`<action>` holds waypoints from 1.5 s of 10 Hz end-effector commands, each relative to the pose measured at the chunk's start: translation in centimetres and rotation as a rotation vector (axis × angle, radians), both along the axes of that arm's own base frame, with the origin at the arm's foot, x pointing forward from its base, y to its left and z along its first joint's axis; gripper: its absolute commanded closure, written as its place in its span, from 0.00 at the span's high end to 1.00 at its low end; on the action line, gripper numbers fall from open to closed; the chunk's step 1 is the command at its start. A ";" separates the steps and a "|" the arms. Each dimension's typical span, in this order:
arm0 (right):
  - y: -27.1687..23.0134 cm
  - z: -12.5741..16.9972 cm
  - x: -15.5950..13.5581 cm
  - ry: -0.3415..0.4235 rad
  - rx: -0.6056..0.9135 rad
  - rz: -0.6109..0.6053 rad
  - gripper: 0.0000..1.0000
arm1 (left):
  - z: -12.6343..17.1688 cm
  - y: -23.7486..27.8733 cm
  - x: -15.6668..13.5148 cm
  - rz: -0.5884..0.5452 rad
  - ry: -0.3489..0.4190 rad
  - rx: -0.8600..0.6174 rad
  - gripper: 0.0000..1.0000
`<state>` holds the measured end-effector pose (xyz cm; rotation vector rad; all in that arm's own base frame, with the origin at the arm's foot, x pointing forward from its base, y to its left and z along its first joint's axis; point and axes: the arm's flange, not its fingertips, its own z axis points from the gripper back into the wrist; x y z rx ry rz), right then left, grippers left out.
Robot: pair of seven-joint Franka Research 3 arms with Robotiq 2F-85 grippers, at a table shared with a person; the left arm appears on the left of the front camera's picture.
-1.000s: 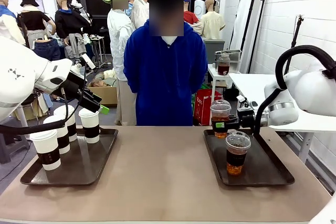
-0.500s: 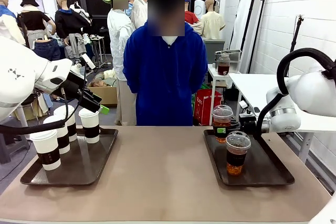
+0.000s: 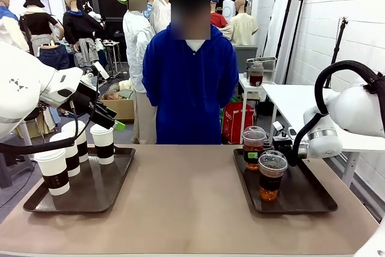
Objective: Distribute the coffee onto the tray.
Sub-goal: Pick up another iced Americano from the middle of the table and place it on the right Handle tray.
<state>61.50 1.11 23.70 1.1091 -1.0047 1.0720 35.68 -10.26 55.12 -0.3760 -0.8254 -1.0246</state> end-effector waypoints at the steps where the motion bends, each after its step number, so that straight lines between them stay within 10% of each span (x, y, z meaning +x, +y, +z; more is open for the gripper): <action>1: 0.1 0.2 0.7 -0.046 0.042 -0.016 0.64 | -0.2 0.2 0.3 -0.023 -0.004 -0.008 1.00; 4: 0.1 -0.2 0.9 -0.040 0.037 -0.014 0.64 | -0.2 0.2 0.3 -0.023 -0.004 -0.008 1.00; 6: 0.2 -0.2 1.0 -0.011 0.027 -0.009 0.99 | -0.2 0.2 0.3 -0.023 -0.004 -0.008 1.00; 15: -3.2 0.5 -0.4 0.057 -0.023 -0.075 1.00 | -0.2 0.2 0.3 -0.023 -0.004 -0.008 1.00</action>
